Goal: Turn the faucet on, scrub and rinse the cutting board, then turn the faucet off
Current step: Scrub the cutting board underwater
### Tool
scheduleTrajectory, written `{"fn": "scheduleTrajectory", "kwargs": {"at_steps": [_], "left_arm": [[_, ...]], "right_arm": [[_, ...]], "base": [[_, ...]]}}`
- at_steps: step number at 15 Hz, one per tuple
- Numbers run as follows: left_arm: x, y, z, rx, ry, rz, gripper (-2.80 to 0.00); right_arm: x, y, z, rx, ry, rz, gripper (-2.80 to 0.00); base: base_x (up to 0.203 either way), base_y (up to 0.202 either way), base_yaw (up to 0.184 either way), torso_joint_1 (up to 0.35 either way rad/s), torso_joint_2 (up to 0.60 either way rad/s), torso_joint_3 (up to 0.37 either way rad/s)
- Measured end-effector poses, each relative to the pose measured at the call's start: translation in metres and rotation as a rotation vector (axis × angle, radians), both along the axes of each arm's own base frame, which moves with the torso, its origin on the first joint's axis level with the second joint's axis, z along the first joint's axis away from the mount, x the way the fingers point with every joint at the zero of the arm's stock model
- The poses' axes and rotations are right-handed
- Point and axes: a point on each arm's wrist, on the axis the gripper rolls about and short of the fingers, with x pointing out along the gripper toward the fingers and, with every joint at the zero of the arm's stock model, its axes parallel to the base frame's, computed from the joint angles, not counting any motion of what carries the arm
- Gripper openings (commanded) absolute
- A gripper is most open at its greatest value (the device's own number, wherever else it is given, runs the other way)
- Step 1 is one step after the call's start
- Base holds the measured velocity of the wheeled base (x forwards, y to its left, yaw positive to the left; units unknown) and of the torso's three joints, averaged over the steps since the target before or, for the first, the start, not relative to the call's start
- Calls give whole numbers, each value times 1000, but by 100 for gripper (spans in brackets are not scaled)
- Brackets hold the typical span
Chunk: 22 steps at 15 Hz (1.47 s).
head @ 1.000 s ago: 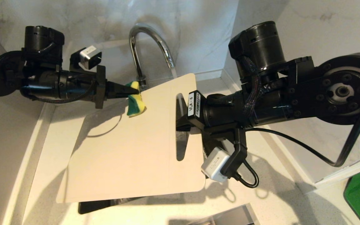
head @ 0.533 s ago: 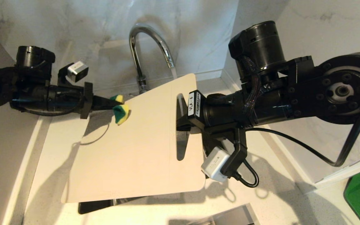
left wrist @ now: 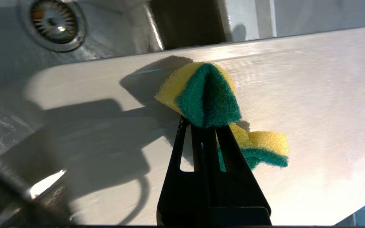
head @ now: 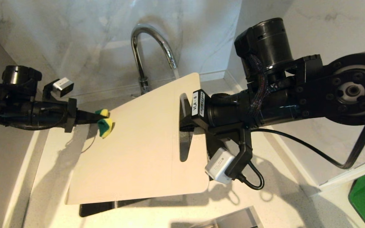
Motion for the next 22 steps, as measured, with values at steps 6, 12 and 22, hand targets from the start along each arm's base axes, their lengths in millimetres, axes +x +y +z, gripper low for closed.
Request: {"fn": "scheduleTrajectory", "kwargs": {"at_steps": [6,12,22], "left_arm": [[6,51,-18,6,22,103,-280],[-2,73,-20,-32,62,144,-280],[-97,-60,106,-191,-35,-160,-280]], "right_arm": [[-3,-2,4,9,-9,0,-280],[-5,-3,6,15,-8,-2,-280],[-4,-3,7,18,-12,-3,-280]], "base": [[0,0,0,0,0,0],[0,0,0,0,0,0],[0,0,0,0,0,0]]}}
